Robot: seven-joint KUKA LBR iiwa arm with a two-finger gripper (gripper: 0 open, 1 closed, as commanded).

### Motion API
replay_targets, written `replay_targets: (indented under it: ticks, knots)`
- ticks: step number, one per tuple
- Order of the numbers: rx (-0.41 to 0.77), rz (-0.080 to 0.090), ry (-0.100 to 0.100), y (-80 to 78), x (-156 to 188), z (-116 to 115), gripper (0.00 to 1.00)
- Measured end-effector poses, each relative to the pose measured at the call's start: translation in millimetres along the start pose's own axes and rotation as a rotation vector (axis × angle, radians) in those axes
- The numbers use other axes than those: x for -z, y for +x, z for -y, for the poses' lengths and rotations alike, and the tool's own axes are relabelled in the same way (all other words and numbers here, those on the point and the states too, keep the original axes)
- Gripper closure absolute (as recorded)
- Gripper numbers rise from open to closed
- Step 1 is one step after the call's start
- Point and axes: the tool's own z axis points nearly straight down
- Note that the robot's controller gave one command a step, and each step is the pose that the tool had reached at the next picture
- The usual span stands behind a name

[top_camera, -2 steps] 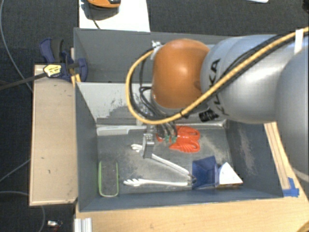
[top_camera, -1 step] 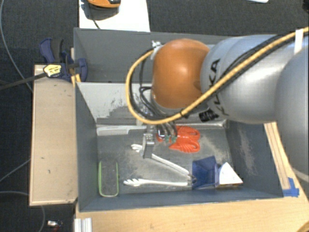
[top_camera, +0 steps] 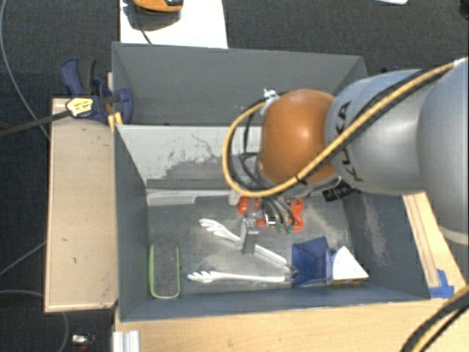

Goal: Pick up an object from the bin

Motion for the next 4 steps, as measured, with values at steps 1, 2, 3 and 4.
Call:
replay_targets:
  ticks: [1, 2, 3, 4]
  knots:
    - [-0.005, -0.002, 0.003, -13.2, -18.9, 8.9, 0.00]
    - [0.073, -0.001, -0.003, -11.8, -39.1, 39.0, 0.00]
    - [0.023, 0.010, -0.005, -35.3, -73.7, 69.6, 0.00]
    - [-0.119, 0.006, -0.006, -31.3, -70.7, 92.5, 0.00]
